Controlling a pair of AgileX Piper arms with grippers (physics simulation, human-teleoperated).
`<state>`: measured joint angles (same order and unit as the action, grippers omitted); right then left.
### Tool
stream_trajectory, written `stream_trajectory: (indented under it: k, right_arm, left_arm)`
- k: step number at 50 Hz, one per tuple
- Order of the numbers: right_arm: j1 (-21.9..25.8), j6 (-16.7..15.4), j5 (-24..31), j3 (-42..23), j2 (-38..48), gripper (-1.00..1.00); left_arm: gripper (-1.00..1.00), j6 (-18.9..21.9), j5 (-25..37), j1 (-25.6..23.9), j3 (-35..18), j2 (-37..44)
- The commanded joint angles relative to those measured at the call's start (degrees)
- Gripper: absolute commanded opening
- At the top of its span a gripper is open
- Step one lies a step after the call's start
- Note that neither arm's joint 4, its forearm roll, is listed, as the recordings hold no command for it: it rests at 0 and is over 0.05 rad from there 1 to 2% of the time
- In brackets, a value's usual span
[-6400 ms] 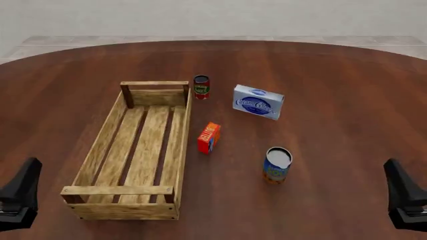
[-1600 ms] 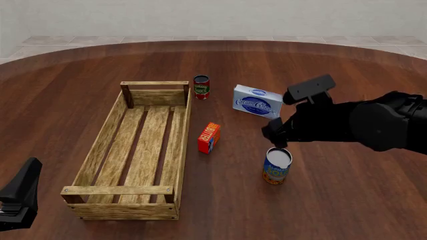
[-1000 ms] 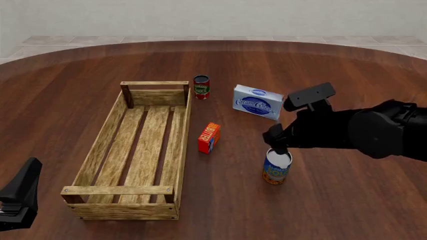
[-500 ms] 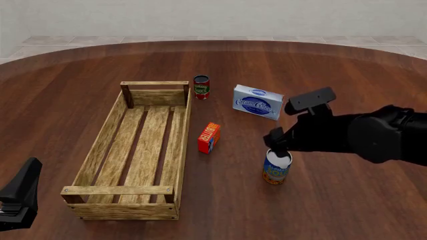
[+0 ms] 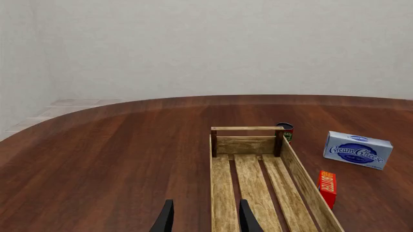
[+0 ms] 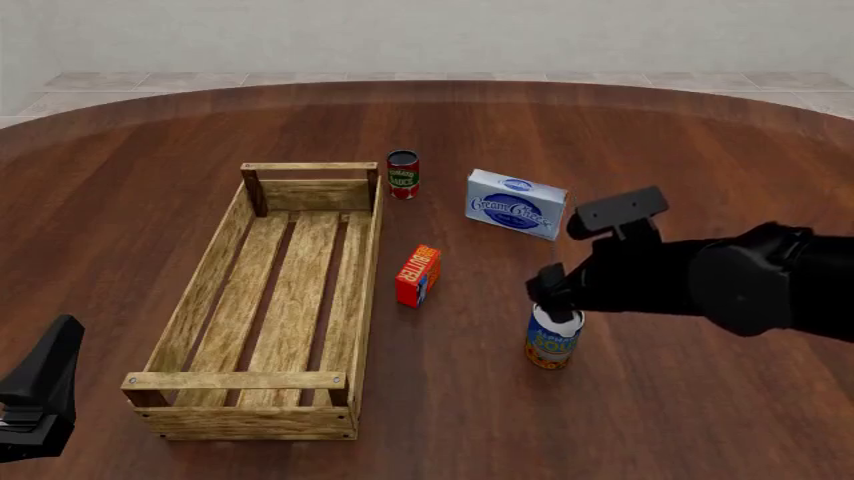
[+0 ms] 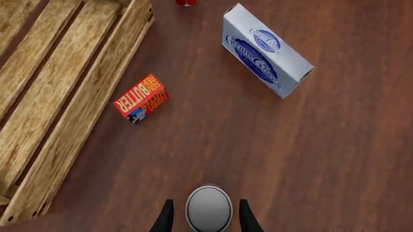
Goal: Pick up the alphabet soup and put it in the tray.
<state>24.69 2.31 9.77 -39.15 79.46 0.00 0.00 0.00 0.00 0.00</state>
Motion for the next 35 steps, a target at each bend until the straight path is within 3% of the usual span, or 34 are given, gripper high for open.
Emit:
stream_trajectory:
  k: [1, 35]
  right_arm:
    - [0.02, 0.49, -0.86, 0.54, 0.59, 1.00]
    - [-0.43, 1.64, -3.23, 2.00, 1.91, 1.00]
  left_arm:
    - [1.00, 0.00, 0.00, 0.00, 0.00, 0.00]
    - [1.00, 0.00, 0.00, 0.00, 0.00, 0.00]
